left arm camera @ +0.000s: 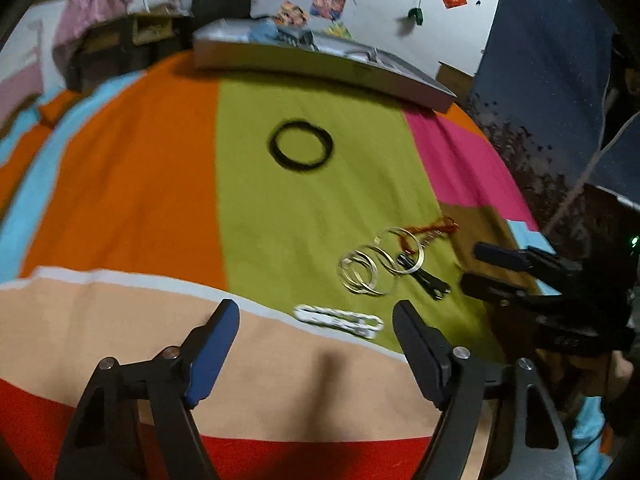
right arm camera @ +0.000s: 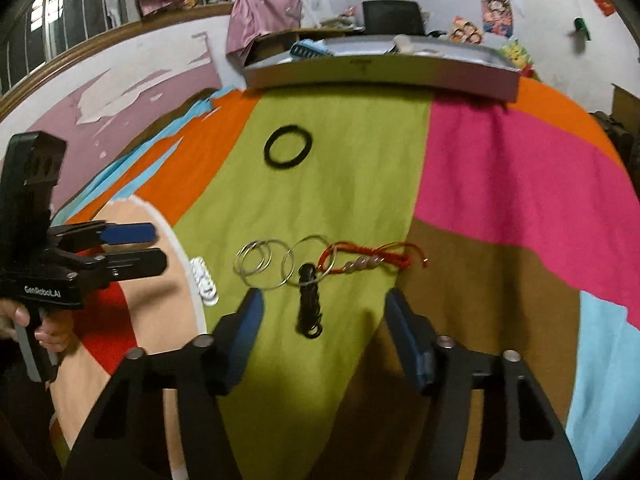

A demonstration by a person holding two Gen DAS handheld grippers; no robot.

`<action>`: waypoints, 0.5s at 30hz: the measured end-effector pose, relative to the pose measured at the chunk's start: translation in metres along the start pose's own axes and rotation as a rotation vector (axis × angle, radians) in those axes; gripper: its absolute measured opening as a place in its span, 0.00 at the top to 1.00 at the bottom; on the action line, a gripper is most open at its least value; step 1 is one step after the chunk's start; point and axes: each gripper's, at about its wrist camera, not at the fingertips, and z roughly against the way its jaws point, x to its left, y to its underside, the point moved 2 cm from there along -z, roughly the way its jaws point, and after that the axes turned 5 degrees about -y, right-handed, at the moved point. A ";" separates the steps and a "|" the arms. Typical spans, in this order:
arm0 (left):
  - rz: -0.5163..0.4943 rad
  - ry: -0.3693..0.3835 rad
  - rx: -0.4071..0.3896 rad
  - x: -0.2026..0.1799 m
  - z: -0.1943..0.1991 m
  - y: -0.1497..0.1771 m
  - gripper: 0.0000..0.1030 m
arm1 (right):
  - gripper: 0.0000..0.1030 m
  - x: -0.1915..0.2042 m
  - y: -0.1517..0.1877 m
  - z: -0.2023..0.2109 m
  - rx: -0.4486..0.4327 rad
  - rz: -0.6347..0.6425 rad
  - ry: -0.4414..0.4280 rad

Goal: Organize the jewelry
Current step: 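Grasp the black keychain with the right tool while the left tool grasps the white chain bracelet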

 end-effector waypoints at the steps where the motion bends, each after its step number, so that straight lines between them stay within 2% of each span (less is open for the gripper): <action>1: 0.005 0.013 0.012 0.000 -0.004 0.000 0.25 | 0.52 0.001 0.001 -0.002 0.009 0.005 -0.008; 3: 0.002 0.022 0.035 0.000 -0.012 0.000 0.25 | 0.60 0.003 0.002 -0.008 0.031 0.016 -0.020; 8: -0.016 0.034 0.070 -0.002 -0.029 0.000 0.25 | 0.68 0.006 0.005 -0.017 0.065 0.035 -0.035; 12: -0.052 0.047 0.087 -0.009 -0.034 0.000 0.25 | 0.68 0.005 0.007 -0.026 0.108 0.037 -0.042; 15: -0.106 0.021 0.100 -0.019 -0.038 0.003 0.25 | 0.69 0.002 0.008 -0.034 0.131 0.028 -0.046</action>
